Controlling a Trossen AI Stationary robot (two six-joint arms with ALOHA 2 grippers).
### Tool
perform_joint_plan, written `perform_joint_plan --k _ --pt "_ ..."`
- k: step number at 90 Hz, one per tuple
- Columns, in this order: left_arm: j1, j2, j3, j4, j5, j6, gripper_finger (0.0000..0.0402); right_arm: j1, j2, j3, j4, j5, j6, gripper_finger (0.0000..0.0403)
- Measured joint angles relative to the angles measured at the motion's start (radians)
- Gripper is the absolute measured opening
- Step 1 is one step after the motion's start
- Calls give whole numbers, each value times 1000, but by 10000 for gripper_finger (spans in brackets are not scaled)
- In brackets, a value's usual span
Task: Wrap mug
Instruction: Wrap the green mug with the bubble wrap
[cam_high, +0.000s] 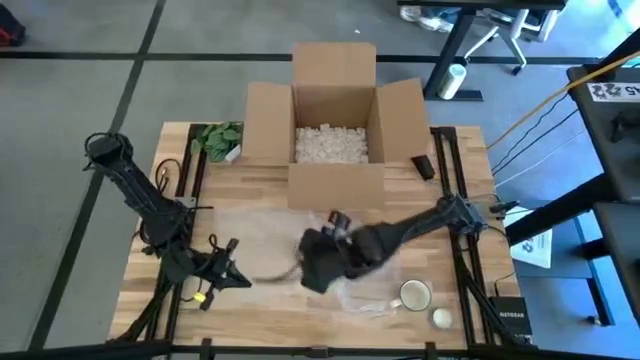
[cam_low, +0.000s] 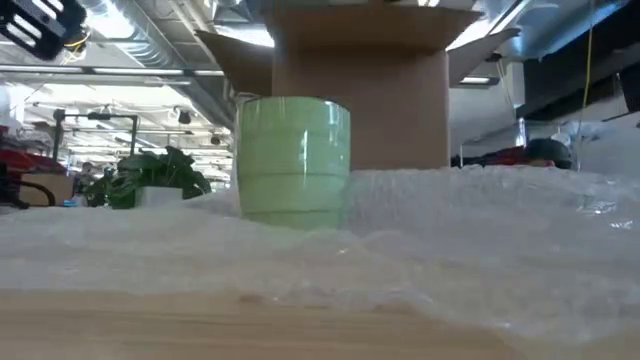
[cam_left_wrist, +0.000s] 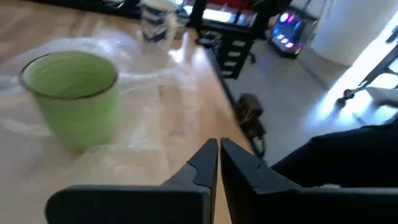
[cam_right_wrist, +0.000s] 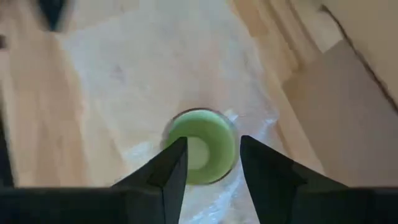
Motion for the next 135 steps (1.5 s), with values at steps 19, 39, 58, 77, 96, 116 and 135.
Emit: perform_joint_plan --k 19,39,58,77,96,116,135 --pt "25 -31 0 -65 -1 17 0 173 0 0 -97 140 274 133" --pt "44 -186 -25 -164 -54 59 0 397 4 -2 -240 352 715 133" --pt "63 -510 -204 -151 -88 66 0 489 34 -3 -256 398 917 133" --pt "71 -796 -363 -111 -88 31 0 487 37 -152 -258 350 1029 127" --pt "71 -895 -405 -119 -88 45 0 552 30 -350 -257 455 1338 89" --pt "71 -899 -408 -118 -88 50 0 569 -47 -527 -93 575 1389 50" --pt "71 -899 -408 -115 -88 39 0 554 -144 -661 20 712 1363 14"
